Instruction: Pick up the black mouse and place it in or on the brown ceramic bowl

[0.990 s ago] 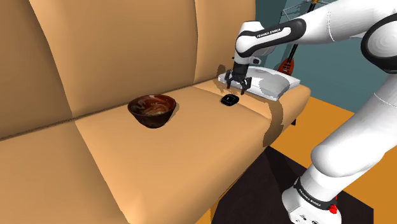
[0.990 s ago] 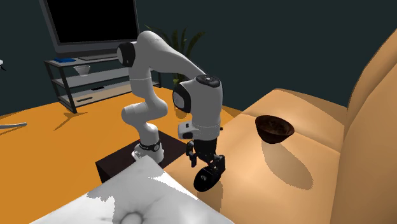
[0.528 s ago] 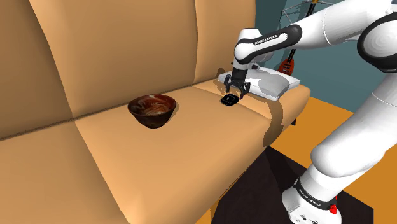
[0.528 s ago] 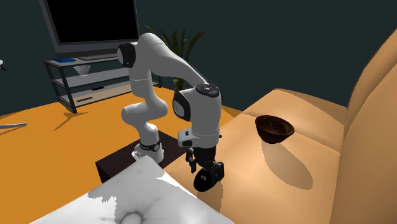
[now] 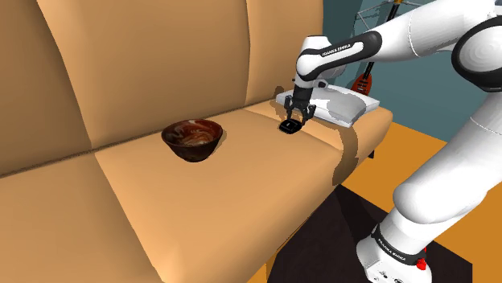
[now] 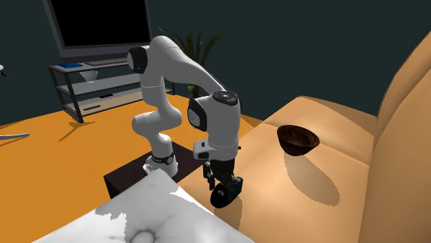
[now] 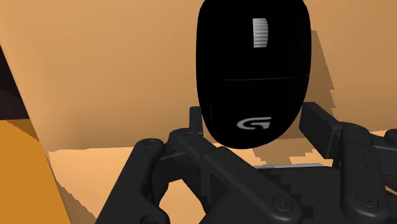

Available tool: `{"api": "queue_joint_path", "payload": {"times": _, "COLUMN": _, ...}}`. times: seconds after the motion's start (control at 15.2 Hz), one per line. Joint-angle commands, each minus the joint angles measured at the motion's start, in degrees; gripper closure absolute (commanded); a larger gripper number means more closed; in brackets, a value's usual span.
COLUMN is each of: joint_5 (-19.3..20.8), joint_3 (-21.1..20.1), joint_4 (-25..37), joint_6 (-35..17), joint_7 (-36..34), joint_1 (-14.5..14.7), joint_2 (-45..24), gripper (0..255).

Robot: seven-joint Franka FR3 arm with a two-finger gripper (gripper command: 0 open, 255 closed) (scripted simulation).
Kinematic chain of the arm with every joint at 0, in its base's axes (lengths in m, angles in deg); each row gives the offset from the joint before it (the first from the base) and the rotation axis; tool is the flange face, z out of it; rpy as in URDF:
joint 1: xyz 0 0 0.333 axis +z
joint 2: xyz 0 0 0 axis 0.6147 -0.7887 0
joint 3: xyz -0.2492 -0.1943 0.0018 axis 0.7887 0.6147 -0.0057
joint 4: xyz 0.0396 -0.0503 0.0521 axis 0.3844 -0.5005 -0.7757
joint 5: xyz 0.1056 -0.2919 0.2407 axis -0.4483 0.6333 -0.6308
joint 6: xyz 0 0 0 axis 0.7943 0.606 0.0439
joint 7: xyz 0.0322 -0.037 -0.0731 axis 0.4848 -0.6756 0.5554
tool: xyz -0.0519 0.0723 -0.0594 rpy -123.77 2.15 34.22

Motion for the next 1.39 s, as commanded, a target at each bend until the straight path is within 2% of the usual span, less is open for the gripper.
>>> {"api": "queue_joint_path", "payload": {"times": 0.0, "joint_5": 0.0, "joint_3": 0.0, "joint_4": -0.1, "joint_6": 0.0, "joint_7": 0.0, "joint_1": 0.0, "joint_2": -0.1, "gripper": 255}}
{"api": "queue_joint_path", "payload": {"times": 0.4, "joint_5": 0.0, "joint_3": 0.0, "joint_4": -0.1, "joint_6": 0.0, "joint_7": 0.0, "joint_1": 0.0, "joint_2": -0.1, "gripper": 255}}
{"api": "queue_joint_path", "payload": {"times": 1.32, "joint_5": -0.5, "joint_3": 0.1, "joint_4": 7.7, "joint_6": 10.6, "joint_7": 0.4, "joint_1": -0.1, "joint_2": 2.7, "gripper": 255}}
